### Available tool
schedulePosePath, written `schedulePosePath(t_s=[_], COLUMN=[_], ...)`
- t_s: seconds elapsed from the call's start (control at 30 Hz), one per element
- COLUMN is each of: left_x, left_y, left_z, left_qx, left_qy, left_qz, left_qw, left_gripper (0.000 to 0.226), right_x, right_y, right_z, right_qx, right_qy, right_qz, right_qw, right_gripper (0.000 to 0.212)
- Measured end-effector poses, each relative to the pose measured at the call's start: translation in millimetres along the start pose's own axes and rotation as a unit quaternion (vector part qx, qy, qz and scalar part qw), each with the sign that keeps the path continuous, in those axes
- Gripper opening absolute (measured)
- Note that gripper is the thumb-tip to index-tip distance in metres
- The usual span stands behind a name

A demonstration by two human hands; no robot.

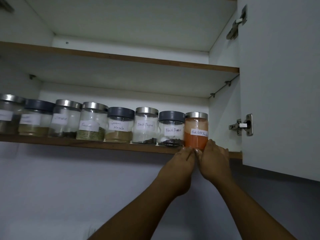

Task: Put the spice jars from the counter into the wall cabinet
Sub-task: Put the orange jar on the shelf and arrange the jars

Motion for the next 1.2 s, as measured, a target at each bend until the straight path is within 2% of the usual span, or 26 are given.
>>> schedulePosePath(t_s=[0.17,0.37,0.63,0.87,1.2], left_x=[-28,-74,-151,-245,-370], left_y=[18,63,144,215,289], left_z=[31,69,134,193,248], left_qx=[-0.063,-0.098,-0.028,0.008,0.065], left_qy=[0.03,0.108,0.166,0.144,0.193], left_qz=[-0.079,-0.099,-0.104,-0.161,-0.125], left_qw=[0.994,0.984,0.98,0.976,0.971], left_gripper=[0.078,0.079,0.057,0.055,0.043], right_x=[-8,-51,-158,-292,-447], right_y=[0,-2,-18,-37,-78], right_z=[24,54,104,136,157], right_qx=[-0.047,-0.086,-0.108,-0.094,-0.072], right_qy=[-0.009,-0.047,0.064,0.143,0.181], right_qz=[0.002,-0.141,-0.163,-0.191,-0.208], right_qw=[0.999,0.985,0.979,0.966,0.959], right_gripper=[0.094,0.092,0.082,0.079,0.073])
Point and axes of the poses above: each hand's wrist, its own z-axis away from the middle knuckle, its own y-axis out of the back of the hand, x = y × z, the point moved 2 cm from there along -z, towards the middle knuckle, and after that the axes turned 7 degrees about x, right-handed, at the moved point
